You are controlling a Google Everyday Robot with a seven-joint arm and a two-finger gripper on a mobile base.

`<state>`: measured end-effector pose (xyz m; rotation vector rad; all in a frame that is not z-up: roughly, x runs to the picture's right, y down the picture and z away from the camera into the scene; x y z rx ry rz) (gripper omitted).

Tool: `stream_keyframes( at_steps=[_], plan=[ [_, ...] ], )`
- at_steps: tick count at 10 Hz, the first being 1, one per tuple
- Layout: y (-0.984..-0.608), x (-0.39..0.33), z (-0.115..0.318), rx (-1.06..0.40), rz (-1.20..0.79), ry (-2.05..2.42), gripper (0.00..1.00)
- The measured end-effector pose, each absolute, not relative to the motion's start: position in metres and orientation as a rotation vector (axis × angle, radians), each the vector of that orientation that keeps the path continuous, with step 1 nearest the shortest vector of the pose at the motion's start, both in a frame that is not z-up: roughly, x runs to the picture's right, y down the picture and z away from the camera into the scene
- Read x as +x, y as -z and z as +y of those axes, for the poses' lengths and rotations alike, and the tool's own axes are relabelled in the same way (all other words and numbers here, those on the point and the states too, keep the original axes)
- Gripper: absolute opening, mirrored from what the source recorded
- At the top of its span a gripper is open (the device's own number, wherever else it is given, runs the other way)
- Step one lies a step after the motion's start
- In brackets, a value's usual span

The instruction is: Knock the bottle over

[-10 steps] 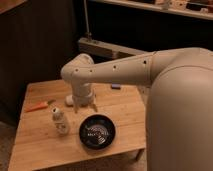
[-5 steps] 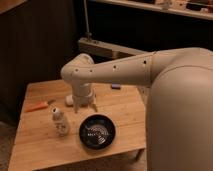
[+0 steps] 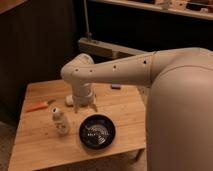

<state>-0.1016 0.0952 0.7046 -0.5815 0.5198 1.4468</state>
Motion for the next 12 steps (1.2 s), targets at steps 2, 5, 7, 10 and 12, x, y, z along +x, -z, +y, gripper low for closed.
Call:
stream_keyframes(
  at_steps=[2,5,7,10,12],
  plan=[
    [-0.7046,-0.1016,0.0952,-0.581,0.52,-1.447,0.65],
    [-0.7046,-0.1016,0.0952,-0.581,0.52,-1.447,0.65],
    [-0.7046,-0.1016,0.0952,-0.581,0.52,-1.447,0.65],
    [-0.7046,-0.1016,0.0951,-0.581,0.52,-1.447,0.65],
    [-0.7051,-0.1016,0.095,-0.587,0.509,-1.442,0.65]
  ],
)
